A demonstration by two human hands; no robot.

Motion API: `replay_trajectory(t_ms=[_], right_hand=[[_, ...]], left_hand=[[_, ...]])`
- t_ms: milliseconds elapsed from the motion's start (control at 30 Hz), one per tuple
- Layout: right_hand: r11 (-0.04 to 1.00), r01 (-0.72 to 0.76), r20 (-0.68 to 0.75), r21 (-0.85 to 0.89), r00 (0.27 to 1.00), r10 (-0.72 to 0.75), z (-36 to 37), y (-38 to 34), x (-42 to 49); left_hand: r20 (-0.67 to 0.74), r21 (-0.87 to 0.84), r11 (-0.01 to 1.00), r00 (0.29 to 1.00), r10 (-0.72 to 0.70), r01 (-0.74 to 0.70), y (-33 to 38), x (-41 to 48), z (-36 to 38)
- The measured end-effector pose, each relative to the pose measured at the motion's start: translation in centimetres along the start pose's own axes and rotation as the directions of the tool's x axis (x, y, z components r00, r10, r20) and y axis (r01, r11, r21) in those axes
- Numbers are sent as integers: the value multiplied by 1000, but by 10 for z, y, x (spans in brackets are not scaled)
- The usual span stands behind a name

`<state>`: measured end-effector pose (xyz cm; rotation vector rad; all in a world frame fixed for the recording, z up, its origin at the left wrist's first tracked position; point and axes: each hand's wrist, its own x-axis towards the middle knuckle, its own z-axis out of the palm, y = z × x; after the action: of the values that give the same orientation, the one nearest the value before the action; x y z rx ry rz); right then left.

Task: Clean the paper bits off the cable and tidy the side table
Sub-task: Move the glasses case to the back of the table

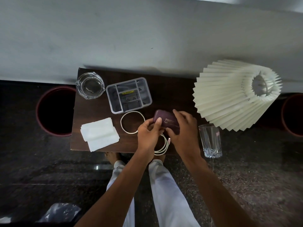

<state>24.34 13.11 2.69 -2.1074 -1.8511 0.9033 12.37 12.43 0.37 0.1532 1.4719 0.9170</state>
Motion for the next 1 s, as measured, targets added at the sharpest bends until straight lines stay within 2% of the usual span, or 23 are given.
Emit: replay_trajectory(t_ms=[100,267,367,567,667,767,1000], right_hand=[[996,-81,-145,38,986,86,9,1,-9],[977,-214,-82,-16,974,212,27,11,-10],[980,-198,-54,-4,979,198,35,13,1],[994,-107,-143,32,983,111,43,13,36],[998,-54,-142,20,988,57,47,14,50],[1000,-19,-135,-8,991,18,47,19,63],[996,-44,-69,-76,997,39,42,23,80]], left_hand=[[-38,-101,993,997,-63,59,1,9,6],[-73,-193,972,986,-152,135,0,28,18],[-76,-211,967,983,-165,145,2,41,30],[-54,-295,942,982,-182,159,10,63,54],[-57,-347,925,981,-187,156,18,72,63],[-92,-324,938,982,-163,125,23,80,71],[-210,-262,964,973,-98,40,26,95,86]])
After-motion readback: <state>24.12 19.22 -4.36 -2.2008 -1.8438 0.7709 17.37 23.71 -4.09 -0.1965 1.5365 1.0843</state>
